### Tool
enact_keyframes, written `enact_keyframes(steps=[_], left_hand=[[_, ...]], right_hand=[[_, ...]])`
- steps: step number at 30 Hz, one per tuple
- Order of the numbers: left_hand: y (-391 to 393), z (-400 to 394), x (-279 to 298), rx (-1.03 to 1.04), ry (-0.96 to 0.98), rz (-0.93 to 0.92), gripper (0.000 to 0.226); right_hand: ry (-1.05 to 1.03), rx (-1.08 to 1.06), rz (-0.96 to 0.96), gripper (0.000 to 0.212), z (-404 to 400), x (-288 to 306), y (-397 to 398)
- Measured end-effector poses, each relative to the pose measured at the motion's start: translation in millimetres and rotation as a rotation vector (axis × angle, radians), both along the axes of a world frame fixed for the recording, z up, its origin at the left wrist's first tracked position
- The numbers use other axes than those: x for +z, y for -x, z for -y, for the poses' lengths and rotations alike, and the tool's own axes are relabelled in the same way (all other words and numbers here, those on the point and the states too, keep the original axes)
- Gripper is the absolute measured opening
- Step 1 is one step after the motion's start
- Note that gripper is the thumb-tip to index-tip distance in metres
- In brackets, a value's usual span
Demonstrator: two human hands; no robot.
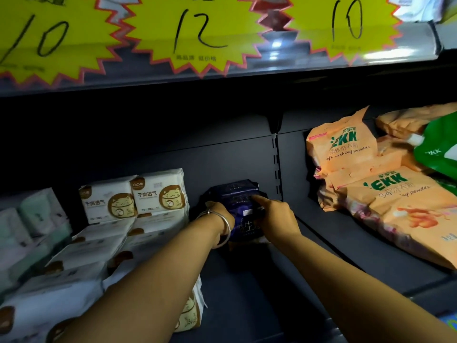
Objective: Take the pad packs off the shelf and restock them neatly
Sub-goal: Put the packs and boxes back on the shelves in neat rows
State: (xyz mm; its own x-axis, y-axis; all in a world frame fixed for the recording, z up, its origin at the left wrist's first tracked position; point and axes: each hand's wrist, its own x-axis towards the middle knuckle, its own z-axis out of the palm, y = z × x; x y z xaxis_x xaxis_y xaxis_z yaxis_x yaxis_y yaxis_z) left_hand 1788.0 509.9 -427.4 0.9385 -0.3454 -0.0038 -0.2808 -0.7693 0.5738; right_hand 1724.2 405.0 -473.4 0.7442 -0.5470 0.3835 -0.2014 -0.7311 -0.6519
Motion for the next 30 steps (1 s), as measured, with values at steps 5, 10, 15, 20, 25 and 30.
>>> enact_keyframes(steps=[5, 10, 15, 20, 25, 30], left_hand=[[2, -3, 2, -0.054, -0.078, -0.003, 0.064], [-2, -5, 3, -0.075, -0.129, -0.015, 0.06], [-4, -5, 8, -0.117, -0.153, 0.032, 0.059], [-7, -4, 12, -0.199, -0.197, 0.041, 0.067], [-6, -3, 16, -0.262, -0.245, 0.136, 0.067], [14, -9, 10, -0.334, -0.404, 0.266, 0.079]], right_hand=[[0.085, -0.016, -0.091, 0.061, -3, 2, 6], [0.062, -0.032, -0.106, 0.063, -6, 7, 8], [0.055, -0.024, -0.117, 0.065, -5, 11, 12], [0.193, -0.032, -0.158, 0.069, -5, 20, 16], [0.265, -0.028, -0.122, 0.057, 0, 26, 15], [0.327, -0.029, -0.141, 0.057, -2, 22, 32]])
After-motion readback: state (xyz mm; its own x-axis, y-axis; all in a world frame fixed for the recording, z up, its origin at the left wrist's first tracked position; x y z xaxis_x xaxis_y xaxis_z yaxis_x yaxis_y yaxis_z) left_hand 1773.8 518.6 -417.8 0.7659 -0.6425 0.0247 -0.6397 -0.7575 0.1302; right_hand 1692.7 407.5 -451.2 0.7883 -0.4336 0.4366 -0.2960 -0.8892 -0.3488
